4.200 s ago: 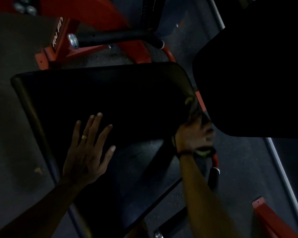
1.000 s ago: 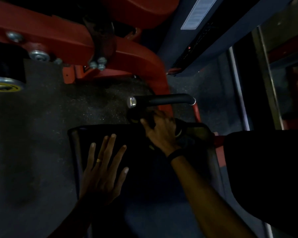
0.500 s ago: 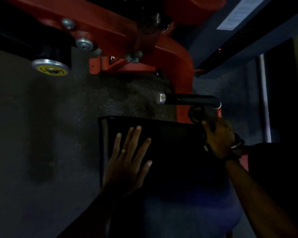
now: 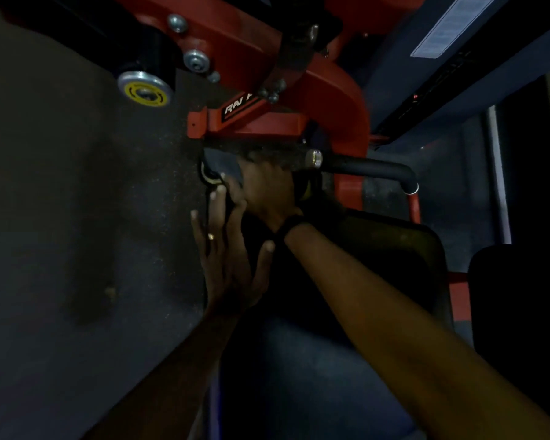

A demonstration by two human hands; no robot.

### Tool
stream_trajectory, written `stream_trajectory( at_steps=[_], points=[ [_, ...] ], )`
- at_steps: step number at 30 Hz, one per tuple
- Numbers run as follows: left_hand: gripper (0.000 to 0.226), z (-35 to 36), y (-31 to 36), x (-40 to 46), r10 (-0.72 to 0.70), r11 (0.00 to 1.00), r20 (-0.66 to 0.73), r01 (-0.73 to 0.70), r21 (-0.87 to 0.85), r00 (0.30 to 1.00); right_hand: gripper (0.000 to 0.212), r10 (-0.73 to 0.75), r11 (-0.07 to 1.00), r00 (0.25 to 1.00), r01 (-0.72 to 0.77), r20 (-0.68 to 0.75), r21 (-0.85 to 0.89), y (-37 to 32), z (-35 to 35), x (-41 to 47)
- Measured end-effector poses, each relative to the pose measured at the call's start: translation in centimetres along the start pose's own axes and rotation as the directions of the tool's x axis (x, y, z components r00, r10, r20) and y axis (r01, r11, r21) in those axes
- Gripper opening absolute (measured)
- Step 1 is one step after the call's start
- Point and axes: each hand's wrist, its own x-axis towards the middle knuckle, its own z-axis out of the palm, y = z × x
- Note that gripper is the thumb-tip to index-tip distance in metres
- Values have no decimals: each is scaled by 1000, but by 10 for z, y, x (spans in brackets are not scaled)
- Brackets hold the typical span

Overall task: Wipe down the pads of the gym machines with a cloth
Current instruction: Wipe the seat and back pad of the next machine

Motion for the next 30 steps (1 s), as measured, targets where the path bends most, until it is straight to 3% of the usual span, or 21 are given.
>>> stream_trajectory(
  at_steps=[3,5,7,9,10,12,14,15,16,18,20,22,24,27,30],
  points=[
    [61,0,-7,-1,-183,983,-188,185,-8,965,36,-107,986,990,118,96,-120,-31,-3,16],
    [56,-7,-12,-3,-404,915,-343,365,-174,848,36,-192,946,977,210,94,-248,-47,-8,7],
    [54,-21,-19,-10,-529,847,-442,427,-315,724,36,-273,911,962,263,12,-317,-41,-5,-20],
    [53,-42,-28,-20,-566,823,-485,485,-295,667,39,-393,900,918,370,-61,-231,-41,9,-83],
    [52,-50,-34,-24,-592,804,-477,518,-293,649,42,-437,897,897,429,-66,-105,-45,22,-126],
    [50,-64,-40,-28,-652,756,-441,571,-319,617,48,-440,898,890,438,124,44,-55,50,-216],
    [49,-69,-44,-31,-653,757,-405,575,-311,640,53,-412,909,838,405,358,98,-54,63,-270],
    [46,-70,-46,-33,-637,771,-381,561,-302,670,53,-422,906,829,403,368,130,-48,60,-277],
    [44,-70,-47,-34,-618,785,-354,534,-313,702,46,-435,901,846,409,310,148,-41,53,-269],
    [37,-68,-46,-34,-610,781,-276,505,-368,742,32,-417,903,909,413,12,121,-24,31,-227],
    [30,-62,-42,-33,-611,772,-217,511,-379,761,41,-236,968,947,249,-220,37,-2,15,-155],
    [28,-52,-32,-39,-578,791,-158,502,-349,801,39,59,998,956,-58,-288,12,20,-1,-76],
    [32,-41,-22,-44,-539,809,-96,483,-335,837,44,226,974,950,-224,-216,32,28,-3,-39],
    [44,-31,-16,-44,-543,802,-92,483,-352,835,46,107,994,942,-110,-318,8,20,9,-100],
    [47,-31,-16,-32,-549,806,-123,485,-339,827,57,-65,998,980,66,-187,0,-2,25,-238]
  ],
)
